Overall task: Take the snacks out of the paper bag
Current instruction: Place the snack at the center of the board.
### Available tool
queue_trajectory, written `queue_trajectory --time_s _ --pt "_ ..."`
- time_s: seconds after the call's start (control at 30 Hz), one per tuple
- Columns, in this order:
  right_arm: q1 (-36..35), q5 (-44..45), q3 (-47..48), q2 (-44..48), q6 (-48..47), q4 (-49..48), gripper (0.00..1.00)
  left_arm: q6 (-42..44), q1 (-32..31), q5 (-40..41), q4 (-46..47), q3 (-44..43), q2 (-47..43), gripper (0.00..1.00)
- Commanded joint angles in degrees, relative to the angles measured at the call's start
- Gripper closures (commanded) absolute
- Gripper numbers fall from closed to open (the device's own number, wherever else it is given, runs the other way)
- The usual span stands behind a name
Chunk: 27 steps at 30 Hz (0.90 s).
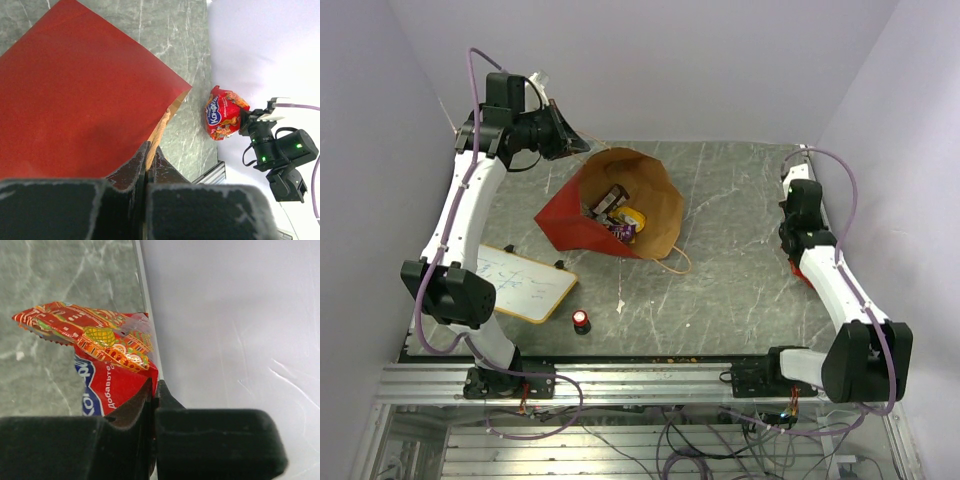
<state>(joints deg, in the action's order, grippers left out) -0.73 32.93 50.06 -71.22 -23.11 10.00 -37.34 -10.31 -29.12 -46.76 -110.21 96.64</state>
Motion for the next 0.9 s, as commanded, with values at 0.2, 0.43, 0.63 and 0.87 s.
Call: queue_trajectory --time_s 0.2,0.43,0.63,0.87 --pt "-1.95 -13.14 0.50 -0.92 5.31 4.49 1.00 0.02 -0.48 -5.09 2.02 -0.57 1.08 0.93" --pt "-2.12 -39.48 -1.79 -9.88 32.79 1.22 0.92 -0.91 -3.36 -4.60 3.34 -1.13 2.31 0.93" --pt "-2.10 -42.37 -4.41 -11.58 37.92 -3.33 0.63 -0.19 -4.71 -5.12 3.82 -0.67 2.12 0.93" --pt "-2.17 -43.15 -2.71 -8.24 34.57 -0.01 0.47 1.28 -7.18 -7.36 7.35 2.76 0.45 0.93"
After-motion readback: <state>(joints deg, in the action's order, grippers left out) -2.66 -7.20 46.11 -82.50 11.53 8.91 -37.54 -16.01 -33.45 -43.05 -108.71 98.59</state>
